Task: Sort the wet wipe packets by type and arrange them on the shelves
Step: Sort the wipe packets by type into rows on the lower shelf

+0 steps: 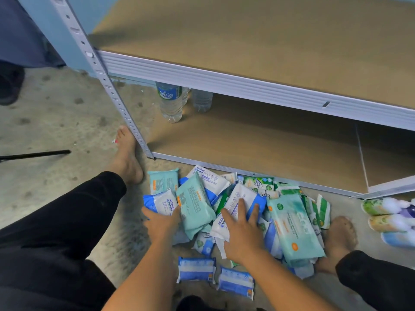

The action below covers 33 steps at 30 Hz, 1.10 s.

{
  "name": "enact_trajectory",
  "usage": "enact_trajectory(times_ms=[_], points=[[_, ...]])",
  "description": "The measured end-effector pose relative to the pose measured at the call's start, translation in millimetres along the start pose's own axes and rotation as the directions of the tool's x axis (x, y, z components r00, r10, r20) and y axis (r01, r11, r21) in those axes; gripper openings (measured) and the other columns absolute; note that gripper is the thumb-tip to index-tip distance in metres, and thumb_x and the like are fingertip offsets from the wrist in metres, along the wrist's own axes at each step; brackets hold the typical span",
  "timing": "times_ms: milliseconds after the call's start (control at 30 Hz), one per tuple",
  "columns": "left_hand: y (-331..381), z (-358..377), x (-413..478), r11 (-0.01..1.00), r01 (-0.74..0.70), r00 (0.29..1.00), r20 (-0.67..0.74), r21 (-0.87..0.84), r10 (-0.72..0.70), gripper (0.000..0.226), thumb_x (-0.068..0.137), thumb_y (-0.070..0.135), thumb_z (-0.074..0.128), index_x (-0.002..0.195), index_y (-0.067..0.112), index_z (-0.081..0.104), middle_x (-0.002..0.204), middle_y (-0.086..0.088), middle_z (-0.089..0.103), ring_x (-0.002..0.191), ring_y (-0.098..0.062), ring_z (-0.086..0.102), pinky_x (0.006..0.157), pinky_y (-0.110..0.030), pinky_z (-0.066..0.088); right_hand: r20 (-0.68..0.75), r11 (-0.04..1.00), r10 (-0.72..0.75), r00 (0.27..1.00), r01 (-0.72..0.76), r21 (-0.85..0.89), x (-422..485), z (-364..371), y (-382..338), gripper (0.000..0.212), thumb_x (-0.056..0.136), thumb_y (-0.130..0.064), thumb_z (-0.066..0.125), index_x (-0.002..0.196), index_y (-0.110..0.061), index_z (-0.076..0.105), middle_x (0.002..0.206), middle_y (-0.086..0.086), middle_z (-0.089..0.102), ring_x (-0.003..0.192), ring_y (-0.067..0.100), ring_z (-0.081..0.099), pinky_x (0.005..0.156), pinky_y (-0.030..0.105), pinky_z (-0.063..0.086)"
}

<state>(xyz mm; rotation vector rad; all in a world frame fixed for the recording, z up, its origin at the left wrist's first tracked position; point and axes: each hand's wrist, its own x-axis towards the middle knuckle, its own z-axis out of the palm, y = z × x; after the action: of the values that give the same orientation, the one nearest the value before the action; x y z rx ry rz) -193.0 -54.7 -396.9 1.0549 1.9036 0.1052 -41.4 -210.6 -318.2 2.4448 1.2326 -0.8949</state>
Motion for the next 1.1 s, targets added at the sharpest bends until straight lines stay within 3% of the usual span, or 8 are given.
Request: enact_trajectory(times_ms=[267,467,567,700,833,900,967,1100], points=[[-5.9,-9.6,15.6,0.999,-0.030,0.999,-0.013,-0.042,0.029,0.089,0.060,0.046,0.091,0.120,0.015,0.032,0.121,-0.011,0.050,0.113,-0.034,0.056,0.092,-0.053,0.051,-0.054,0.992,-0.058,0.997,0.064,0.108,-0.5,-10.0,14.9,0.085,0.083,-0.039,0.060,0.153,-0.041,0.011,0.165,0.001,-0.008,0.149,0.049,-0.009,0.101,0.051,0.049],[1.5,-29.7,-10.6,0.996,-0.075,0.995,-0.071,-0.043,0.072,0.075,0.066,0.035,0.089,0.110,0.016,0.031,0.113,-0.011,0.052,0.090,-0.031,0.056,0.070,-0.042,0.046,-0.158,0.914,-0.062,0.985,0.120,0.388,-17.6,-29.2,39.5,0.077,0.072,-0.028,0.058,0.144,-0.042,0.035,0.147,-0.016,0.032,0.133,0.019,0.040,0.098,0.037,0.047],[12.7,-40.5,-27.4,0.986,-0.156,0.984,-0.096,-0.055,0.150,0.078,0.062,0.038,0.091,0.110,0.015,0.033,0.112,-0.009,0.053,0.095,-0.033,0.060,0.072,-0.044,0.049,-0.183,0.735,-0.017,0.983,0.136,0.664,-30.4,-36.3,56.3,0.066,0.076,-0.011,0.064,0.131,-0.045,0.050,0.135,-0.017,0.044,0.121,0.012,0.051,0.090,0.025,0.045],[33.4,-55.6,-56.1,0.952,-0.288,0.952,-0.135,-0.102,0.273,0.073,0.063,0.041,0.087,0.105,0.020,0.031,0.103,-0.005,0.060,0.089,-0.031,0.063,0.074,-0.044,0.052,-0.187,0.366,0.155,0.970,0.120,0.923,-53.9,-54.2,75.6,0.049,0.081,-0.001,0.059,0.115,-0.037,0.061,0.112,-0.010,0.060,0.058,0.016,0.050,0.053,0.024,0.043],[53.3,-63.1,-82.5,0.922,-0.312,0.948,-0.131,-0.228,0.289,0.089,0.064,0.046,0.087,0.128,0.022,0.030,0.108,-0.001,0.060,0.096,-0.030,0.063,0.088,-0.045,0.054,0.008,-0.162,0.294,0.956,0.042,0.986,-63.8,-57.4,96.8,0.036,0.050,-0.022,0.064,0.084,-0.015,0.057,0.077,0.014,0.057,0.065,0.027,0.054,0.067,0.040,0.046],[58.8,-60.3,-93.6,0.897,-0.297,0.954,-0.075,-0.327,0.289,0.101,0.063,0.044,0.090,0.137,0.021,0.027,0.111,0.000,0.058,0.098,-0.028,0.062,0.092,-0.045,0.054,0.151,-0.415,0.203,0.967,-0.055,0.908,-71.5,-53.8,102.2,0.024,0.073,-0.020,0.060,0.093,-0.008,0.060,0.096,0.023,0.069,0.089,0.041,0.067,0.085,0.061,0.052],[61.7,-53.2,-103.6,0.859,-0.240,0.964,-0.007,-0.452,0.266,0.096,0.064,0.038,0.094,0.133,0.019,0.030,0.112,0.001,0.056,0.098,-0.024,0.062,0.089,-0.044,0.055,0.213,-0.453,0.157,0.964,-0.121,0.883,-76.6,-45.2,108.4,0.027,0.091,-0.016,0.053,0.114,-0.003,0.062,0.114,0.026,0.070,0.105,0.049,0.066,0.096,0.071,0.045],[63.9,-36.4,-112.7,0.809,-0.096,0.970,0.128,-0.579,0.207,0.099,0.057,0.037,0.098,0.129,0.021,0.033,0.109,0.003,0.060,0.096,-0.021,0.066,0.087,-0.048,0.058,0.210,-0.416,0.117,0.971,-0.144,0.898,-81.8,-30.7,110.0,0.039,0.087,-0.025,0.068,0.121,-0.007,0.065,0.112,0.023,0.072,0.100,0.044,0.070,0.092,0.060,0.053]])
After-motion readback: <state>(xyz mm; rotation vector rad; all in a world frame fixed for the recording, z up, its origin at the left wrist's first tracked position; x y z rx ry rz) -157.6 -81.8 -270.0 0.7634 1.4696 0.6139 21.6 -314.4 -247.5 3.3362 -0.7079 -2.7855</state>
